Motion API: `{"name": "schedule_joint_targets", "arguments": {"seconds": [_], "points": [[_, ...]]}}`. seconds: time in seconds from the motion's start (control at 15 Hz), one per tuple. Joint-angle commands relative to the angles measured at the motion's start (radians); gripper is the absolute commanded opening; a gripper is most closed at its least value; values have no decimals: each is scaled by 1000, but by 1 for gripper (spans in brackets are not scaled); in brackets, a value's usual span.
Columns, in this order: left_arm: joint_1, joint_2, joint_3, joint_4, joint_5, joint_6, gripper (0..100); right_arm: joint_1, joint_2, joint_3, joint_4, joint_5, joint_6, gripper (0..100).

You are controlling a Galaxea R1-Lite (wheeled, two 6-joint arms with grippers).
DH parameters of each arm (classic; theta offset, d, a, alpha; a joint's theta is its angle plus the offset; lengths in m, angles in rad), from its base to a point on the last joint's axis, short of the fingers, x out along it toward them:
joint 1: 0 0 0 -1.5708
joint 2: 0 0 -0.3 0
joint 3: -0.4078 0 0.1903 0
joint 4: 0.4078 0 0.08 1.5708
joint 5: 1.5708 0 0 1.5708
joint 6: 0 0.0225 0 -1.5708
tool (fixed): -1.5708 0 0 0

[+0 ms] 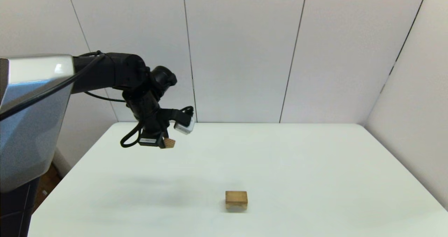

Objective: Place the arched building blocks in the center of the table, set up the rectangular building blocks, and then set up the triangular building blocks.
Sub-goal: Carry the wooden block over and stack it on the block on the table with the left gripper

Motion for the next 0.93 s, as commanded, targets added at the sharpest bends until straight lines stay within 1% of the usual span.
{"name": "schedule_joint_targets", "arguments": {"seconds": [0.07, 0.2, 0.4, 0.47, 0.73, 0.93], "points": [[-106, -1, 21, 7, 3, -88, 0, -1, 0, 0, 0, 0, 0, 100], [-153, 10, 23, 9, 3, -157, 0, 0, 0, 0, 0, 0, 0, 100], [-242, 30, 23, 17, 6, -339, 0, 0, 0, 0, 0, 0, 0, 100], [-265, 37, 23, 20, 6, -379, 0, 0, 0, 0, 0, 0, 0, 100], [-323, 50, 23, 20, 8, -497, 0, 0, 0, 0, 0, 0, 0, 100], [-339, 60, 21, 15, 11, -553, 0, 0, 0, 0, 0, 0, 0, 100]]}}
